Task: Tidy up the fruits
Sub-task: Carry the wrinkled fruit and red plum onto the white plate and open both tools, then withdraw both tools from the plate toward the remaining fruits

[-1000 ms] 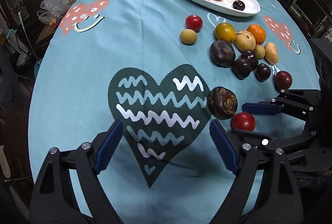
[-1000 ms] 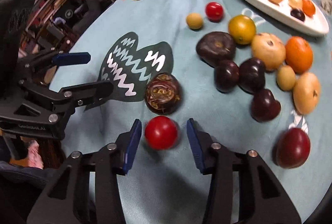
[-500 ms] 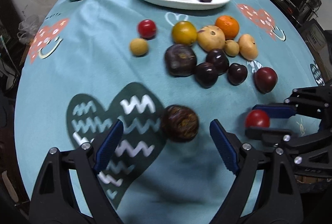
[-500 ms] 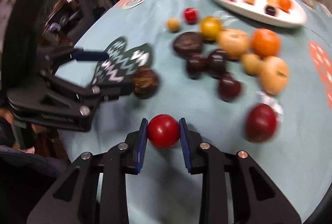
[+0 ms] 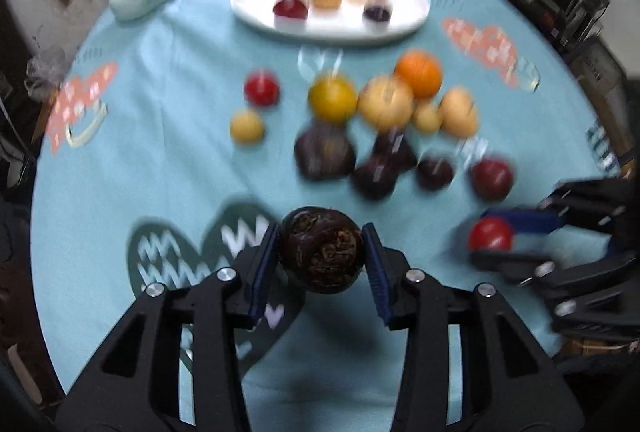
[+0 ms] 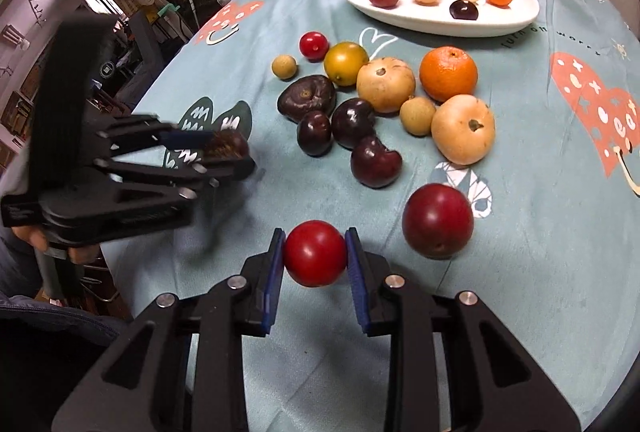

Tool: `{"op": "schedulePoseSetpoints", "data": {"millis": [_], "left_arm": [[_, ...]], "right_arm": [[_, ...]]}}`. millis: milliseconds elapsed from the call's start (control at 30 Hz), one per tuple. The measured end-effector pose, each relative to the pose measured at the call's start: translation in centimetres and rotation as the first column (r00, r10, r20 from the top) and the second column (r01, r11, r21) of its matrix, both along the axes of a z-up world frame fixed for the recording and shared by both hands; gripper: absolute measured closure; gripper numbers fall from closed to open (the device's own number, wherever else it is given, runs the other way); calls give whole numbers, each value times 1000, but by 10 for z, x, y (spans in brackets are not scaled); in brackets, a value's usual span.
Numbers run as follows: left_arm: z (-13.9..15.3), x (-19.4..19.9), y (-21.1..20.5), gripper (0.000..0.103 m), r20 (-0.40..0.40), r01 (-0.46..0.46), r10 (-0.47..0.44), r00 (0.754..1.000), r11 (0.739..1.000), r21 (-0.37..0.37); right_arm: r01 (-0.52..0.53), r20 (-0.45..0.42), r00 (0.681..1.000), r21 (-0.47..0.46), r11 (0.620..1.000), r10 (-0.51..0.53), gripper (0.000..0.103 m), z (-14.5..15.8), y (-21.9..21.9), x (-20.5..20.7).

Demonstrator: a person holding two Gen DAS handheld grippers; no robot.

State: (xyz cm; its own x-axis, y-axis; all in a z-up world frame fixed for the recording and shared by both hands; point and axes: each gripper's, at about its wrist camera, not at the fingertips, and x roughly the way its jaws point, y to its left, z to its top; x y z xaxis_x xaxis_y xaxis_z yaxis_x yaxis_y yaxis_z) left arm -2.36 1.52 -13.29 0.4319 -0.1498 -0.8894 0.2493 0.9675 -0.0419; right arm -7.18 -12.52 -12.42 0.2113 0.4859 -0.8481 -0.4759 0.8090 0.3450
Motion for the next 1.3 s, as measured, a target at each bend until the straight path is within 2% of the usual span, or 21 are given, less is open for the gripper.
{"op": "schedulePoseSetpoints", "data": {"millis": [67,233,333,433,500,567,600,633,700,767,800,833,867,933,1067,1167,1300], "left_arm": [[19,17,0,61,36,-3,4,999,999,-37],[63,91,-20,61,146,-11,19,989,998,-54],[63,141,-37,61,161,-34,37,986,999,-21],[41,176,-51,61,119,-46,42,992,999,26],[31,189,-58,60,102,-36,32,994,998,41],[21,199,-64,51,99,-27,20,995,998,65],[19,201,-63,38,106,-30,22,994,997,72],[18,203,-63,33,123,-37,28,992,996,75],[18,205,-59,33,134,-43,34,990,997,67],[16,210,-51,31,127,-66,58,990,996,61],[16,209,-48,31,129,-77,69,989,995,61],[17,208,-45,31,133,-87,79,988,994,60],[18,205,-42,31,132,-92,84,988,994,55],[22,200,-38,31,137,-108,101,985,993,49],[39,176,-34,29,170,-111,105,980,994,26],[55,156,-34,27,205,-105,101,974,994,10],[75,130,-39,24,252,-89,85,964,996,3]], "right_arm": [[6,18,1000,4,1000,-6,72,8,-3,9],[64,165,984,33,997,-69,72,57,-19,69],[129,253,958,35,991,-134,72,77,-28,119],[186,269,946,8,982,-182,72,69,-33,168],[195,246,951,1,981,-189,71,57,-36,196],[199,220,956,-4,980,-194,71,44,-40,218],[207,207,958,-20,978,-198,71,37,-40,228],[212,203,958,-32,977,-201,71,31,-41,235],[215,198,959,-46,976,-202,71,23,-43,243],[218,184,961,-28,976,-209,69,18,-48,249],[224,179,960,-26,974,-216,53,16,-50,250],[237,185,955,-14,972,-230,28,17,-53,250],[245,193,951,10,970,-242,23,18,-54,250],[237,173,955,37,971,-240,20,22,-54,250],[209,211,954,43,977,-214,20,45,-51,235],[203,230,947,105,973,-223,20,66,-60,207],[245,256,920,210,946,-295,16,94,-84,156]]}}
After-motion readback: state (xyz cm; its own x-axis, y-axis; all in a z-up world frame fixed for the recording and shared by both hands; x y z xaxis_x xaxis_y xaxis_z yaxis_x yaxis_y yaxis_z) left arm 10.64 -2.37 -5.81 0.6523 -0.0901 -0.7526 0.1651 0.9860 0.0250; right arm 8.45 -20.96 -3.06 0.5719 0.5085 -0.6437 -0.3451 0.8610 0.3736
